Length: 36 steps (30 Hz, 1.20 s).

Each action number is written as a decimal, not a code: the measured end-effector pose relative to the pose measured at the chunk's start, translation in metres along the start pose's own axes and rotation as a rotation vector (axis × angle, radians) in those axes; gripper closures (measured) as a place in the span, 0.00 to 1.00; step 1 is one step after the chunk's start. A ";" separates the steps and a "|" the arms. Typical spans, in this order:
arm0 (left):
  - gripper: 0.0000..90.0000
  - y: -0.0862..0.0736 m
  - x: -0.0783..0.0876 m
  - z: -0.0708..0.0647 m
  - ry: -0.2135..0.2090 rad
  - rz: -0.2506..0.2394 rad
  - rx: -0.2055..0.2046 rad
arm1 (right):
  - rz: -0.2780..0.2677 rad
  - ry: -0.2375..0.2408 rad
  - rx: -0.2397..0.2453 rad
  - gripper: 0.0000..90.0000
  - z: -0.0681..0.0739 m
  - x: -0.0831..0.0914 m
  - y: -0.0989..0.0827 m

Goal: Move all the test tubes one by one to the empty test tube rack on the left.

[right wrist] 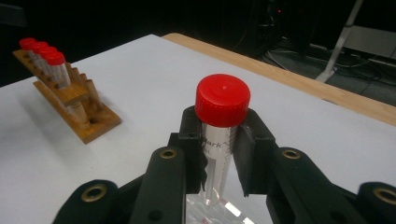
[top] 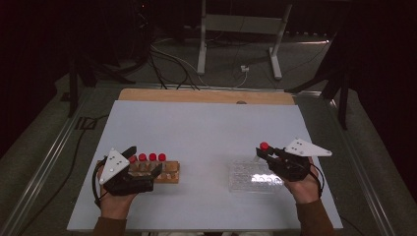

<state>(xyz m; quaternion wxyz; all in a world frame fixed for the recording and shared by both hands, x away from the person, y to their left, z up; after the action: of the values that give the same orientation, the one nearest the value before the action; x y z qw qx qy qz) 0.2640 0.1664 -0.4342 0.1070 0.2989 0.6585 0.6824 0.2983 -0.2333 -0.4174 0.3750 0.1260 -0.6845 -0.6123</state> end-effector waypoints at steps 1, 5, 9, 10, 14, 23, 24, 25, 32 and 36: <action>0.02 0.001 -0.001 -0.002 -0.003 0.001 -0.002 | 0.001 0.004 0.000 0.82 0.001 -0.001 0.001; 0.02 0.004 -0.008 -0.009 -0.017 0.001 -0.012 | -0.001 0.017 0.002 0.82 0.006 -0.005 0.004; 0.02 0.007 -0.016 -0.018 -0.036 0.003 -0.023 | -0.007 0.031 0.004 0.82 0.010 -0.008 0.007; 0.02 0.008 -0.018 -0.021 -0.042 0.004 -0.024 | -0.007 0.035 0.002 0.82 0.012 -0.009 0.008; 0.02 0.011 -0.028 -0.031 -0.065 0.009 -0.028 | -0.006 0.051 0.004 0.82 0.017 -0.013 0.010; 0.02 0.014 -0.050 -0.057 -0.120 0.015 -0.042 | -0.005 0.092 0.021 0.82 0.032 -0.024 0.016; 0.03 0.014 -0.052 -0.060 -0.129 0.016 -0.043 | -0.005 0.097 0.021 0.82 0.034 -0.026 0.016; 0.04 0.015 -0.055 -0.063 -0.136 0.016 -0.044 | -0.003 0.103 0.022 0.82 0.036 -0.027 0.016; 0.08 0.012 -0.071 -0.084 -0.184 0.038 -0.056 | -0.001 0.135 0.025 0.82 0.050 -0.036 0.017; 0.10 0.009 -0.080 -0.096 -0.202 0.057 -0.064 | 0.002 0.155 0.032 0.82 0.058 -0.041 0.019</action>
<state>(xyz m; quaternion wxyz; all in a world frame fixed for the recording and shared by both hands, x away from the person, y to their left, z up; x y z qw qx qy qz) 0.2770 0.0421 -0.4426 0.1630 0.3810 0.6134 0.6723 0.2928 -0.1605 -0.4126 0.4254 0.1781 -0.6635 -0.5892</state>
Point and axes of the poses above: each handheld gripper's, and its own axes: x roughly backward along the jaws, y roughly out of its top, z roughly to its left, the point moved 4 cm from there along -x, roughly forward along the jaws, and after that the axes turned 3 degrees about -z, right-handed, at the moved point
